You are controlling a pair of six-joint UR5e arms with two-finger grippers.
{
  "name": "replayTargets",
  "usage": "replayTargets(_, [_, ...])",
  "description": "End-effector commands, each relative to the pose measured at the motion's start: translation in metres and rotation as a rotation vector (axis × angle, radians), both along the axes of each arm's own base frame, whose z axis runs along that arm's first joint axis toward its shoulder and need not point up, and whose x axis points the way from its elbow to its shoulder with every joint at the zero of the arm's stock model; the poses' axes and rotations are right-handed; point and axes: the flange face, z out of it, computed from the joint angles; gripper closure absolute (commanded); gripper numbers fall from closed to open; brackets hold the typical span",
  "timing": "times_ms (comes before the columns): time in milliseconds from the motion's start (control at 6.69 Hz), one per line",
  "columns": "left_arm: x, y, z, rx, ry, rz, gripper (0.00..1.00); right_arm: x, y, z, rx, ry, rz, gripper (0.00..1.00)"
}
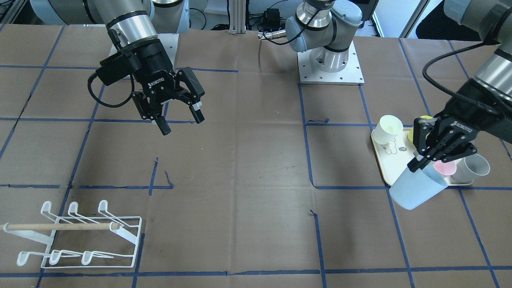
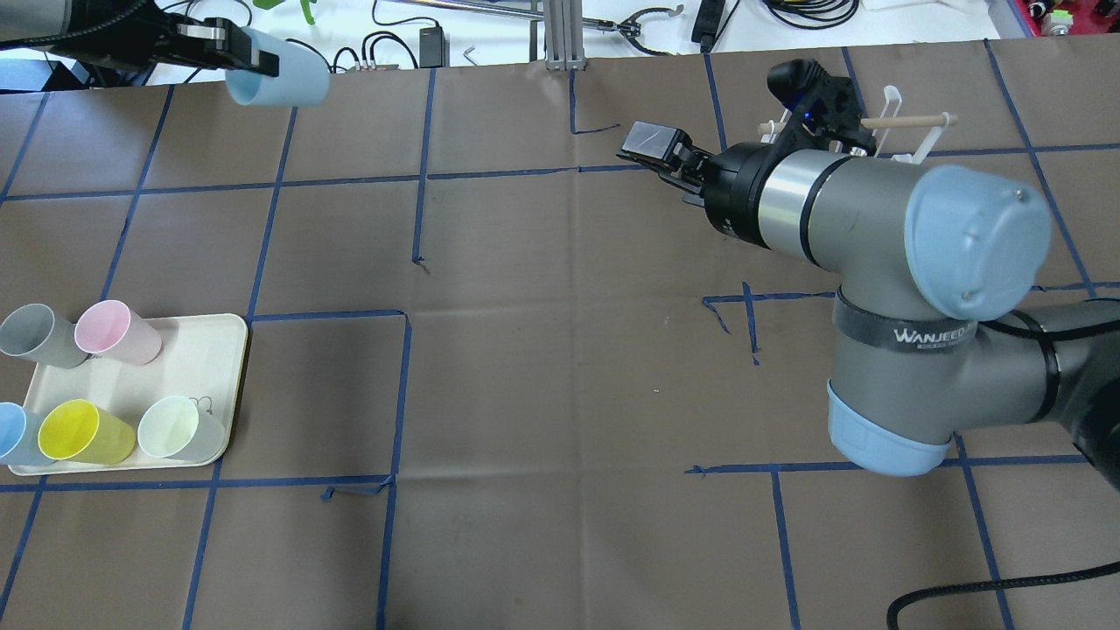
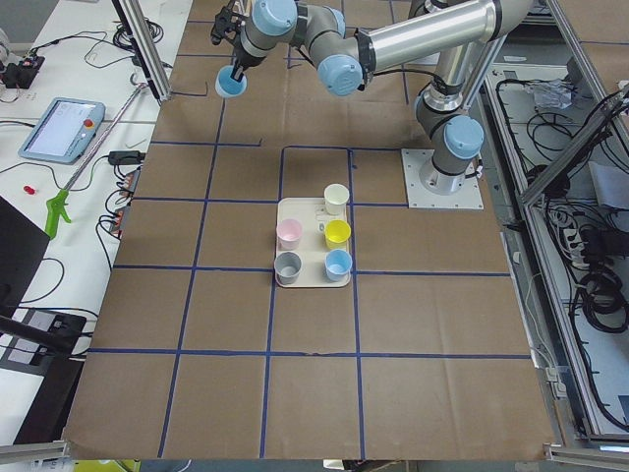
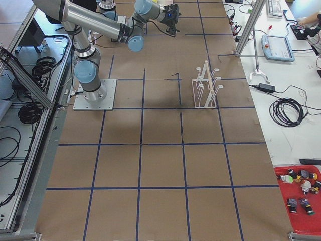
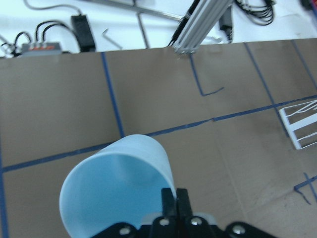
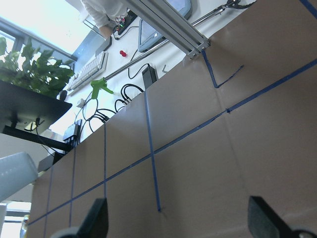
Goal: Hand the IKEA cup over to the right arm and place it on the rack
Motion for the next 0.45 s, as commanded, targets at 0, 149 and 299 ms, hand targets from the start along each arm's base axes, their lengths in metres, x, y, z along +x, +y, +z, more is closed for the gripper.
replayTargets(0, [-0.044,0.025,-0.009,-0.144,0.190,-0.126,1.00,0.006,0.026,-0.023,0.127,-0.262,-0.096,0.00])
replayTargets(149, [-0.051,0.035,-0.038,-0.221,0.231,-0.162,1.00,0.005,0.037,-0.026,0.154,-0.384,-0.171,0.00])
replayTargets(299, [-0.063,0.051,-0.065,-0.285,0.269,-0.206,1.00,0.004,0.048,-0.033,0.219,-0.513,-0.254,0.00])
